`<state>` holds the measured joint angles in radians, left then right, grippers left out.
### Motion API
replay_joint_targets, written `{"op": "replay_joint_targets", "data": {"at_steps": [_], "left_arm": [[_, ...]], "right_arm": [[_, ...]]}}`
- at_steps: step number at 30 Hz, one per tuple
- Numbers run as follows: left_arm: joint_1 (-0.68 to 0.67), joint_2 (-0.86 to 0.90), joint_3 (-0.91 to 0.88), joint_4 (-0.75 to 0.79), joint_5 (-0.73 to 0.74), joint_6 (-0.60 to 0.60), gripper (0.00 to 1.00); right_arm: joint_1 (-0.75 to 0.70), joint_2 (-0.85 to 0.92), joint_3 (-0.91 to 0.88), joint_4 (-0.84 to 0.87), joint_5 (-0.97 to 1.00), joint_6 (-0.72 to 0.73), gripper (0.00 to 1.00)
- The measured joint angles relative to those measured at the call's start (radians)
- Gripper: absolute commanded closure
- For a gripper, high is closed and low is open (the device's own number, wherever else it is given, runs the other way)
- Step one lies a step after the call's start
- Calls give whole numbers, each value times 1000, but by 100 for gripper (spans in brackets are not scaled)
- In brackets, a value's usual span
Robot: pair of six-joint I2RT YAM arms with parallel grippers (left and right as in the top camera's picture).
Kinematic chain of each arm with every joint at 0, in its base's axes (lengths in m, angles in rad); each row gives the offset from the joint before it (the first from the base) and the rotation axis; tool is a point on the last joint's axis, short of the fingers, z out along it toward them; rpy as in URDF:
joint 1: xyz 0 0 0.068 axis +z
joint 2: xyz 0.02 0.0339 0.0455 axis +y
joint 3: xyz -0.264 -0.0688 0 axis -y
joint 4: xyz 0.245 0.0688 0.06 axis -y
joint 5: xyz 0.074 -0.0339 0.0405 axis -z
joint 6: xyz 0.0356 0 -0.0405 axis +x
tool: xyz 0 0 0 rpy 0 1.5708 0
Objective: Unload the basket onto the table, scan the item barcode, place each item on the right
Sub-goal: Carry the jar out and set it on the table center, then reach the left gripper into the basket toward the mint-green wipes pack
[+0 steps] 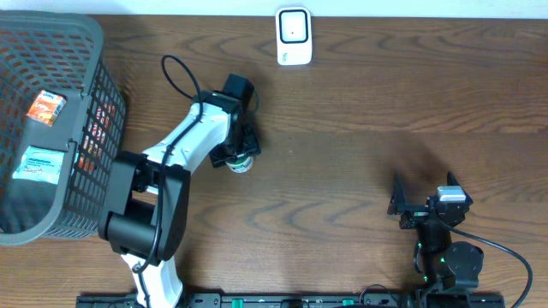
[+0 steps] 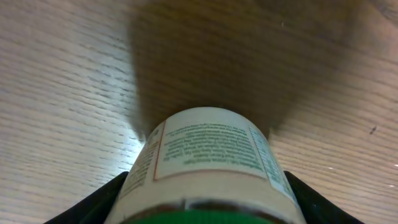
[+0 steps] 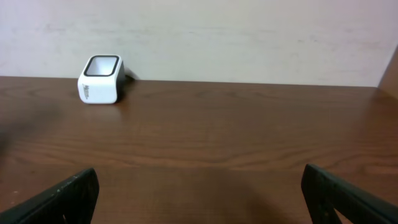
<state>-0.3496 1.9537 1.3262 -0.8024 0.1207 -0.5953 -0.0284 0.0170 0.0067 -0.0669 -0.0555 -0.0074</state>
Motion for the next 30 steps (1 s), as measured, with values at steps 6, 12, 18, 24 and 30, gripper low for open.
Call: {"op": "replay_joint_targets", "data": {"at_steps": [6,12,18,24,30], "left_arm": [[-6,27,1,21,-4,-11,2],[-6,12,13,11,-4,-10,2],[-6,-175,76,-5,-4,40,2],[-5,-465,97,-4,-89,99,2],[1,-695,99,6,-301,106,2]], "right_arm": [[0,0,0,0,0,0,1],[0,0,0,0,0,0,1],[0,0,0,0,0,0,1],[0,0,0,0,0,0,1],[0,0,0,0,0,0,1]]}}
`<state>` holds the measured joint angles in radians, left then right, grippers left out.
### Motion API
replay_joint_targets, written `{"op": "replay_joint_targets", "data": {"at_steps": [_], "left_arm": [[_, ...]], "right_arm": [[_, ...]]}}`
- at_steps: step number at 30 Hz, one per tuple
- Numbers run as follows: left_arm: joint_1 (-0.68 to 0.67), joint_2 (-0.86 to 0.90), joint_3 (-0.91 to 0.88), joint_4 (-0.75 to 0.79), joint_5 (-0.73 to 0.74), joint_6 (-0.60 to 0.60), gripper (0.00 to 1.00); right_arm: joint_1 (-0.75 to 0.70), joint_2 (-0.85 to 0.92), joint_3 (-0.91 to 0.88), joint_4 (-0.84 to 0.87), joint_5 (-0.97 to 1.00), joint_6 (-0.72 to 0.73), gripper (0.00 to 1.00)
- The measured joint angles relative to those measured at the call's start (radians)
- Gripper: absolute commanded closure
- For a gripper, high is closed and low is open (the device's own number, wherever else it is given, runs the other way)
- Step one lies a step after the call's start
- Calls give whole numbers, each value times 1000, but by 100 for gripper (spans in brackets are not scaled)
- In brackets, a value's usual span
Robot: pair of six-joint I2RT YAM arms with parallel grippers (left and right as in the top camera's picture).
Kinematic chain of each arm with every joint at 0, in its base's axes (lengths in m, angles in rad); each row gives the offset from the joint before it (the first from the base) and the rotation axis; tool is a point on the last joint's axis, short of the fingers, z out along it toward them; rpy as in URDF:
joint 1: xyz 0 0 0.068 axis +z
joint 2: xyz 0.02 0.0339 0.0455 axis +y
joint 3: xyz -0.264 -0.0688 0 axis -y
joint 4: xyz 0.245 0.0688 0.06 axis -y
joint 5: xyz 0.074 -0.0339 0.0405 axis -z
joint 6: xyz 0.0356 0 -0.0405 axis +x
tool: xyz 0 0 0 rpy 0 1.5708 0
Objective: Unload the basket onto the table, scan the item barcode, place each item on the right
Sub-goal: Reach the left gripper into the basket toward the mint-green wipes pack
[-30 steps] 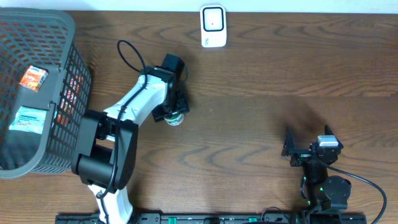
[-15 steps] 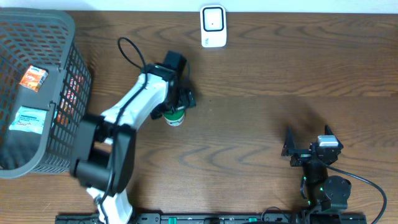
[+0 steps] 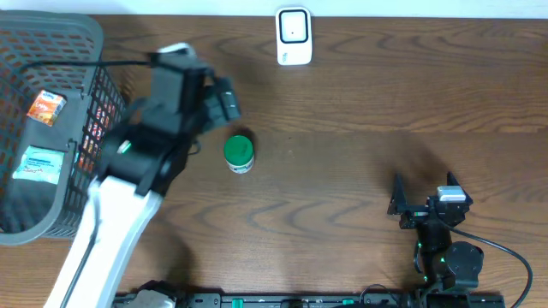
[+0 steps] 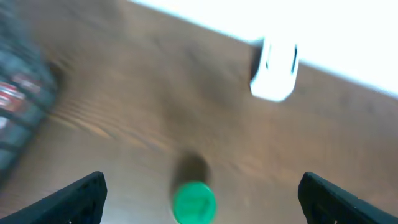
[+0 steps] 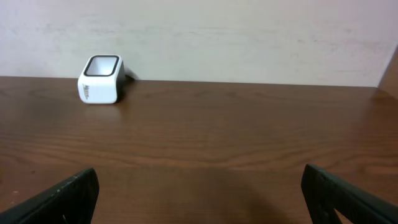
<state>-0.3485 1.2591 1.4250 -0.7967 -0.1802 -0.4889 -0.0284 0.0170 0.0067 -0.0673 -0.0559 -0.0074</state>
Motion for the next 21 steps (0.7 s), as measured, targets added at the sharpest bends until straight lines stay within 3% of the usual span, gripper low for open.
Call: {"op": "replay_joint_targets", "data": {"at_steps": [9,21], "left_arm": [[1,-261,1,161,-302,0,2],[1,-314,1,195,-370,8,2]], "right_arm": [[0,0,0,0,0,0,1],[0,0,0,0,0,0,1]]}}
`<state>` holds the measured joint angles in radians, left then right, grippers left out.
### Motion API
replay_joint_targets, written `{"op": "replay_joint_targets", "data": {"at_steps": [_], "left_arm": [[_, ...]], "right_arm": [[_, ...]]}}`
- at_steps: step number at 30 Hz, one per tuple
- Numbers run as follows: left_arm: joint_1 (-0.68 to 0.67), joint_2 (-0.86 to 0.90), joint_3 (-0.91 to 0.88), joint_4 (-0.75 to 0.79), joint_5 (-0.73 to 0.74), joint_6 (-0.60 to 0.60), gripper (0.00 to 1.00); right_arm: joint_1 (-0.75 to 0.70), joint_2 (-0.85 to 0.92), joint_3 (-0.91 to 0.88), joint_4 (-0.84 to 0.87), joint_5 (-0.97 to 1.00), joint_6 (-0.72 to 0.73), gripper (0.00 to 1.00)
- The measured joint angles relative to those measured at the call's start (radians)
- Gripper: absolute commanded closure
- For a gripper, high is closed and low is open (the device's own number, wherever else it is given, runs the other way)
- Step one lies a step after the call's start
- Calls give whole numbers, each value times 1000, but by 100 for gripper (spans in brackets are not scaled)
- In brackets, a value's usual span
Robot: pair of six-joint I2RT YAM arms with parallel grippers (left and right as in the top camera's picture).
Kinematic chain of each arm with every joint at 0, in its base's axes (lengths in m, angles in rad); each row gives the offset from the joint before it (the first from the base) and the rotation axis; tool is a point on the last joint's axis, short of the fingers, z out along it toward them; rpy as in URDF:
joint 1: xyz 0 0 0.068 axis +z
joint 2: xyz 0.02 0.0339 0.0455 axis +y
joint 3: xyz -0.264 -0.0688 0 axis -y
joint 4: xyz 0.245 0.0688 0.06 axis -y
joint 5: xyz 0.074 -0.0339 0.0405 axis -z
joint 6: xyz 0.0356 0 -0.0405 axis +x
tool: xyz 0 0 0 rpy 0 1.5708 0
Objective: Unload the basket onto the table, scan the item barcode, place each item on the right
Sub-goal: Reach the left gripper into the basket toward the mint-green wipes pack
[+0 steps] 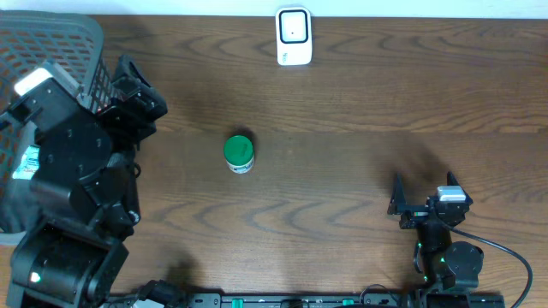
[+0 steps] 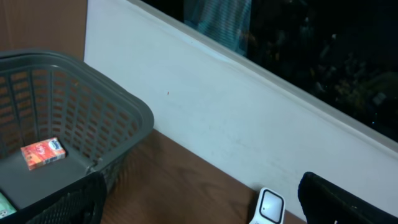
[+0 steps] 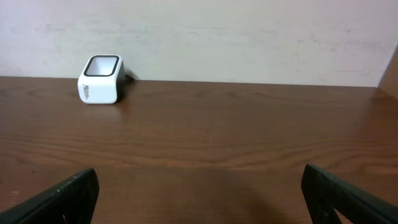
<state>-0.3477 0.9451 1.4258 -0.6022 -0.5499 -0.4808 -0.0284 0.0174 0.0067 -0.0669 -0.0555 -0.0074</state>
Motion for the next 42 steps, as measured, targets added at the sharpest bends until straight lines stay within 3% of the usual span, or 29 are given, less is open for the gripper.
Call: {"op": "replay_joint_targets", "data": {"at_steps": [5,11,20,31,42], "left_arm": [[0,5,0,3,-16,1,2],[0,5,0,45,-133,15,2],[69,17,0,249,-220,246,2],[515,148,0,228,-168,318,2],[935,508,0,76,207,107,2]], "right_arm": [[0,0,0,0,0,0,1],[0,0,0,0,0,0,1],[0,0,0,0,0,0,1],[0,0,0,0,0,0,1],[0,0,0,0,0,0,1]]}}
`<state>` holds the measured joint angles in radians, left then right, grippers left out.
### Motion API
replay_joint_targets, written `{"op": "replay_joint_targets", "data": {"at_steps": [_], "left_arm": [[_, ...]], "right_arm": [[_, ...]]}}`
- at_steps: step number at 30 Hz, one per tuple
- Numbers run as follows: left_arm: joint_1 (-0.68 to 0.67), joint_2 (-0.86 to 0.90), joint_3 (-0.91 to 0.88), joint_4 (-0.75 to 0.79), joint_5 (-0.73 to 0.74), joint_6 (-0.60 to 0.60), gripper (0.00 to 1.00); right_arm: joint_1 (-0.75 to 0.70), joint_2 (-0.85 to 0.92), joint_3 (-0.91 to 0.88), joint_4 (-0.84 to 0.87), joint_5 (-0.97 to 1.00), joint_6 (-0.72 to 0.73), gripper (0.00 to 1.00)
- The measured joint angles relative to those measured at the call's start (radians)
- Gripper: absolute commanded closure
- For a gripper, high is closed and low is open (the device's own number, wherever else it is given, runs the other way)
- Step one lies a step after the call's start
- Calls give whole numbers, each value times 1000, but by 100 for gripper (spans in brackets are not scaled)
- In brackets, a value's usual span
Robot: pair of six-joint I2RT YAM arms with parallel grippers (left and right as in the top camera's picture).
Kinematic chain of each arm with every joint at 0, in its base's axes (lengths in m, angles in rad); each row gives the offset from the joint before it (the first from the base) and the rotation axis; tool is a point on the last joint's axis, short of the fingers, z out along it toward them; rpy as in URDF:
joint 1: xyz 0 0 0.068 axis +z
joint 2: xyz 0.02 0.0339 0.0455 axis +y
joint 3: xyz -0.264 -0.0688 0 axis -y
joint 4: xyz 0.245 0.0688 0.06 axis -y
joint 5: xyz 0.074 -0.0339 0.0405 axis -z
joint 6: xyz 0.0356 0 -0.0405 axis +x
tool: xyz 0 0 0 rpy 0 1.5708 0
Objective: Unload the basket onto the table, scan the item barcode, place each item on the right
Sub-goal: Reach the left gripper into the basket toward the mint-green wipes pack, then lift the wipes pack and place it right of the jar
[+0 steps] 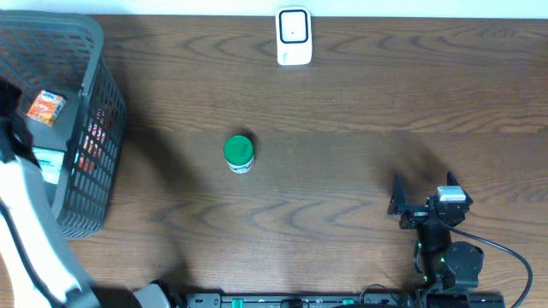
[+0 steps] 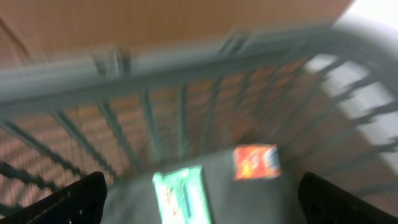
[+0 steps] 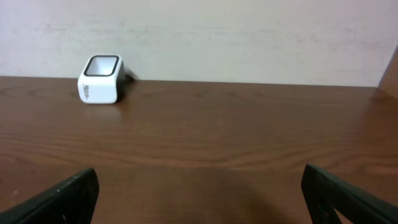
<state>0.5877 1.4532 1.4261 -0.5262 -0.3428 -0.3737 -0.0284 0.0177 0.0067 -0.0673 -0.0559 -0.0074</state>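
A green-capped bottle (image 1: 239, 154) stands alone on the brown table, below the white barcode scanner (image 1: 293, 36) at the back edge. My left arm (image 1: 26, 227) is at the far left by the grey basket (image 1: 94, 111). In the blurred left wrist view my left gripper (image 2: 202, 208) is open above the basket's inside, over a green packet (image 2: 180, 196) and an orange packet (image 2: 256, 162). The right gripper (image 1: 425, 205) rests open near the front right, facing the scanner (image 3: 101, 79), nothing between its fingers (image 3: 62, 196).
The basket's mesh wall (image 2: 186, 124) rises ahead of the left gripper. An orange packet (image 1: 44, 108) and more packets lie inside the basket. A white wall runs behind the table's back edge (image 3: 249, 82).
My left arm has moved from over the basket's right side to the far left edge. Its wrist view then faced the wall and scanner and now looks down into the basket. Bottle and right arm unchanged.
My left gripper was around the green-capped bottle on the table. Then it was open and raised to the left, the bottle standing alone. Then it was by the basket, and now it is open over the packets inside. The right arm stayed still.
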Motion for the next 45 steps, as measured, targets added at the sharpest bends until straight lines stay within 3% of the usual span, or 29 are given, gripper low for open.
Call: {"op": "replay_joint_targets", "data": {"at_steps": [17,27,28,31,33,36,38,40,45], "left_arm": [[43,496,0,-34,103,-183,2],[44,613,20,39,182,-203,2],[44,617,25,36,182,-203,5],[45,623,34,22,175,-203,31],[48,623,35,13,173,-196,43],[48,620,35,6,180,-175,45],[48,611,35,-5,194,-164,56],[47,593,27,-18,211,-145,61],[44,448,0,-46,244,-124,65]], "right_arm": [[0,0,0,0,0,0,1],[0,0,0,0,0,0,1],[0,0,0,0,0,0,1],[0,0,0,0,0,0,1],[0,0,0,0,0,0,1],[0,0,0,0,0,0,1],[0,0,0,0,0,0,1],[0,0,0,0,0,0,1],[0,0,0,0,0,0,1]]}}
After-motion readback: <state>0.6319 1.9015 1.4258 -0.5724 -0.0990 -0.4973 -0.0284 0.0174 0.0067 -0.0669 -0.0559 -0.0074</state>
